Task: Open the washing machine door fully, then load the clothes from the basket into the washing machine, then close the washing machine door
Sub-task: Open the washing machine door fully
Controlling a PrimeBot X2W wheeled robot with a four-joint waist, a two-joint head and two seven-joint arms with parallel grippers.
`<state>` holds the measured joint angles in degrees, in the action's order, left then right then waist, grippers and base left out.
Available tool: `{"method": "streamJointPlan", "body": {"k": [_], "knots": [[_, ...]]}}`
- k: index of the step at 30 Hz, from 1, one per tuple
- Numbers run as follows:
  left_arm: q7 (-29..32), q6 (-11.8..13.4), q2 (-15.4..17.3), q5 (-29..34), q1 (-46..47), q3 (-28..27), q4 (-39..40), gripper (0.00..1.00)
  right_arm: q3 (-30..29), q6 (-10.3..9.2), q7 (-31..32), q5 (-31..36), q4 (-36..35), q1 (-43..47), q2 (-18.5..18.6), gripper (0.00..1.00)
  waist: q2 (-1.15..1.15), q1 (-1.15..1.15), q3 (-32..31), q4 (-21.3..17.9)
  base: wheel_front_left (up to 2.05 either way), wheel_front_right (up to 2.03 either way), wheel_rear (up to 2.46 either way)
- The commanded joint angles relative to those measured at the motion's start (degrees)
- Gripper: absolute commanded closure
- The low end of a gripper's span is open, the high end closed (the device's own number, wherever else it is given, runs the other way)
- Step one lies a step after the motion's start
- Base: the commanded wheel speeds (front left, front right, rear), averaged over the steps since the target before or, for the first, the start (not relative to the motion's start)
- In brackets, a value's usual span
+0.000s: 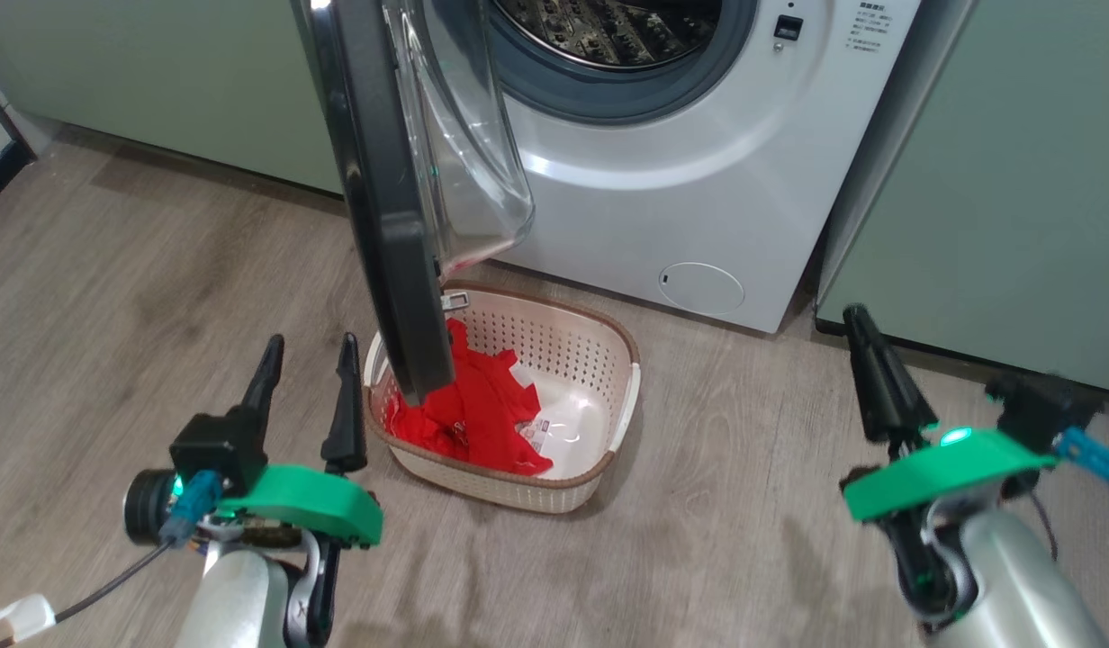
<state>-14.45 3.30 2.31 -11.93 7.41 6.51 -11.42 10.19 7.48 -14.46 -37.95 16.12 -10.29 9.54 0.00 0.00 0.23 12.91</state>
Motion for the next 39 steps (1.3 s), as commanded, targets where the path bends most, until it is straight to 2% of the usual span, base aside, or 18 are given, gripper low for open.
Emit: {"method": "streamJointPlan", "body": {"k": [1, 5, 6, 8, 39], "knots": [[-0.5, -0.2, 0.6, 0.5, 1.8, -1.6, 1.6, 0.0, 0.5, 0.01, -0.5, 1.0, -2.5, -1.5, -0.3, 1.0, 0.0, 0.0, 0.0, 0.0, 0.0, 0.0, 0.0], [-0.5, -0.6, 0.6, 0.5, 1.3, -1.5, 1.3, 0.0, -0.6, 0.01, -0.5, 4.3, -2.7, 1.0, -1.7, 1.0, 0.0, 0.0, 0.1, -0.2, 0.0, 0.0, 0.0], [-0.5, -0.4, 0.6, 0.4, 1.2, -1.5, 1.3, 0.0, -0.9, 0.01, -0.5, 5.2, -2.7, 1.3, -1.9, 0.78, 0.0, 0.0, 0.2, -0.2, 0.0, 0.0, 0.0], [-0.5, -0.3, 0.6, 0.3, 1.1, -1.5, 1.5, 0.0, -2.5, 0.01, -0.5, 6.1, -3.3, 1.7, -2.9, 0.0, 0.0, 0.0, 0.3, -0.2, 0.0, 0.0, 0.0], [-0.5, 0.2, 0.6, 0.7, 1.0, -0.9, 1.1, 0.0, -1.7, 0.01, -0.5, 5.9, -2.9, 1.4, -3.2, 0.0, 0.0, 0.0, -0.1, 0.0, 0.0, 0.0, 0.0]]}}
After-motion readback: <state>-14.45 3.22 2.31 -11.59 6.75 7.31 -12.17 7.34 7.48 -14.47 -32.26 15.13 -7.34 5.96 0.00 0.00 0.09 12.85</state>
